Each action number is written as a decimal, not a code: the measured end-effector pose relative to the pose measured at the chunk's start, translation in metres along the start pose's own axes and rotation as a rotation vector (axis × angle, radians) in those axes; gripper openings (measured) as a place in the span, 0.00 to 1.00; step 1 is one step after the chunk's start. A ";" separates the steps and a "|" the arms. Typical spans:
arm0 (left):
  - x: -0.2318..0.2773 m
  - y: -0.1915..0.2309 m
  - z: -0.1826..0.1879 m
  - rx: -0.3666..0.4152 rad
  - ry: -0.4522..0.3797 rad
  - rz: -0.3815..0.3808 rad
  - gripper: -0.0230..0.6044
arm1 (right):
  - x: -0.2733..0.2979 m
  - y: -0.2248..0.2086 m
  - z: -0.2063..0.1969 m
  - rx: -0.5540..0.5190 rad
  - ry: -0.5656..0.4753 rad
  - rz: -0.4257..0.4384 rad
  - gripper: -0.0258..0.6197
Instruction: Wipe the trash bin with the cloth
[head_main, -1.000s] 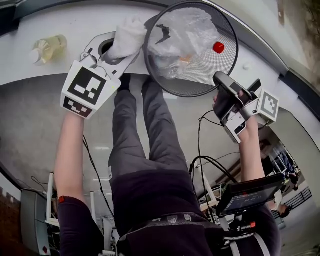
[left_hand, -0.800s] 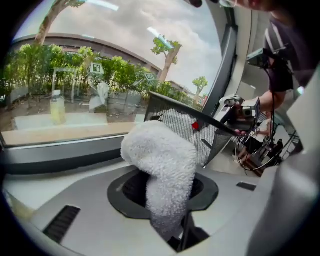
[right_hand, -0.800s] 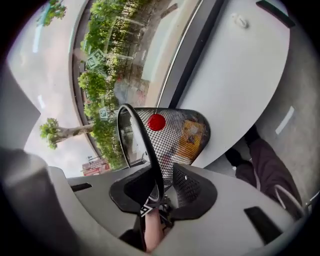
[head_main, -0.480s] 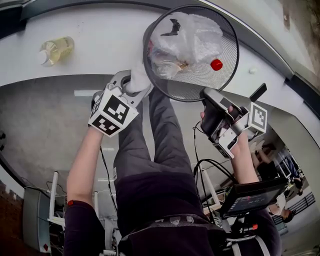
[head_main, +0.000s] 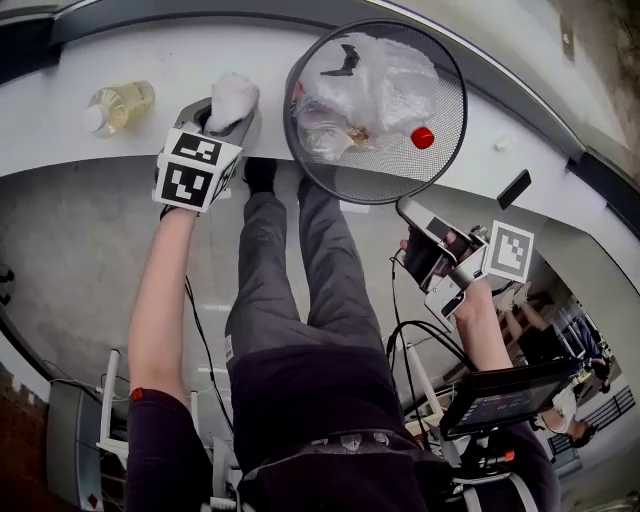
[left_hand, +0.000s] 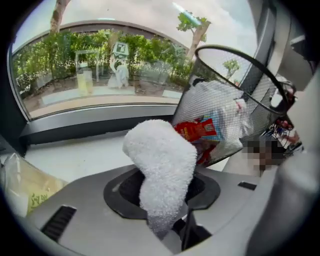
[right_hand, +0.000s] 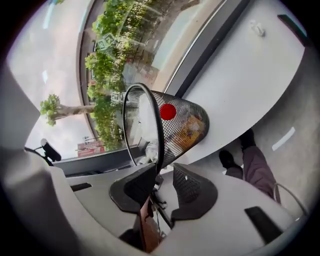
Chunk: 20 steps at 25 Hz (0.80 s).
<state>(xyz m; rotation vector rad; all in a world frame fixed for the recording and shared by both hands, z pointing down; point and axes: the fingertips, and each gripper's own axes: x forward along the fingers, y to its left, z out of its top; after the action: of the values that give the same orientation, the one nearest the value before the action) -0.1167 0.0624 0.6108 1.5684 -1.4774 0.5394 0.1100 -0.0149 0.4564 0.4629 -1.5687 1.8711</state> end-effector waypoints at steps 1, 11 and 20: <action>0.003 0.008 0.003 -0.010 0.012 0.011 0.27 | -0.003 -0.001 -0.001 -0.024 0.007 -0.009 0.20; 0.032 0.034 0.009 -0.068 0.128 0.009 0.51 | -0.022 0.003 -0.006 -0.018 -0.003 0.073 0.20; 0.011 0.003 0.052 -0.024 0.062 -0.098 0.51 | -0.071 0.050 0.053 -0.238 -0.202 0.207 0.20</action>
<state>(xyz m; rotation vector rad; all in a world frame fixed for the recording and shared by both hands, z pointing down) -0.1309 0.0138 0.5938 1.5824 -1.3486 0.5068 0.1214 -0.0880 0.3865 0.4054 -2.0135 1.7987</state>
